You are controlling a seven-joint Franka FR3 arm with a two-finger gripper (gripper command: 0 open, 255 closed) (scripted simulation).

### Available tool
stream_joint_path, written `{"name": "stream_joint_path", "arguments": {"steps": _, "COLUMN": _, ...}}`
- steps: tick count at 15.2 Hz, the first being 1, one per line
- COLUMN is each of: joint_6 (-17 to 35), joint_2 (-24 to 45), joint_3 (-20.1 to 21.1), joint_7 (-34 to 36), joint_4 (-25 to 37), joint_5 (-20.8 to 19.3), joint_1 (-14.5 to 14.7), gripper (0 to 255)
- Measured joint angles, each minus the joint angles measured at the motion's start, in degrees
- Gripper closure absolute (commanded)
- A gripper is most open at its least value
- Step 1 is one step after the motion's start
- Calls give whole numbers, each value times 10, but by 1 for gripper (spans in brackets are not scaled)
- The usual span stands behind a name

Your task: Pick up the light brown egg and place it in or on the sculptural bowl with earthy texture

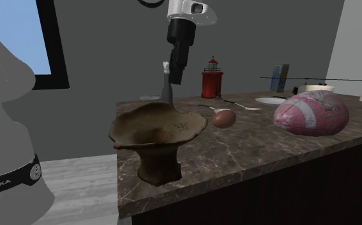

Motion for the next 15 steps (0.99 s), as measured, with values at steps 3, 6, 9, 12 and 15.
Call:
{"name": "stream_joint_path", "arguments": {"steps": 3, "joint_6": 33, "joint_2": 62, "joint_3": 10, "joint_7": 23, "joint_4": 33, "joint_5": -7, "joint_1": 2, "gripper": 0}}
{"name": "stream_joint_path", "arguments": {"steps": 6, "joint_6": 51, "joint_2": 125, "joint_3": 18, "joint_7": 46, "joint_4": 81, "joint_5": -17, "joint_1": 5, "gripper": 0}}
{"name": "stream_joint_path", "arguments": {"steps": 9, "joint_6": 67, "joint_2": 192, "joint_3": 22, "joint_7": 66, "joint_4": 135, "joint_5": -31, "joint_1": 8, "gripper": 0}}
{"name": "stream_joint_path", "arguments": {"steps": 12, "joint_6": 70, "joint_2": 256, "joint_3": 23, "joint_7": 84, "joint_4": 199, "joint_5": -45, "joint_1": 13, "gripper": 0}}
{"name": "stream_joint_path", "arguments": {"steps": 15, "joint_6": 70, "joint_2": 329, "joint_3": 23, "joint_7": 105, "joint_4": 275, "joint_5": -60, "joint_1": 24, "gripper": 0}}
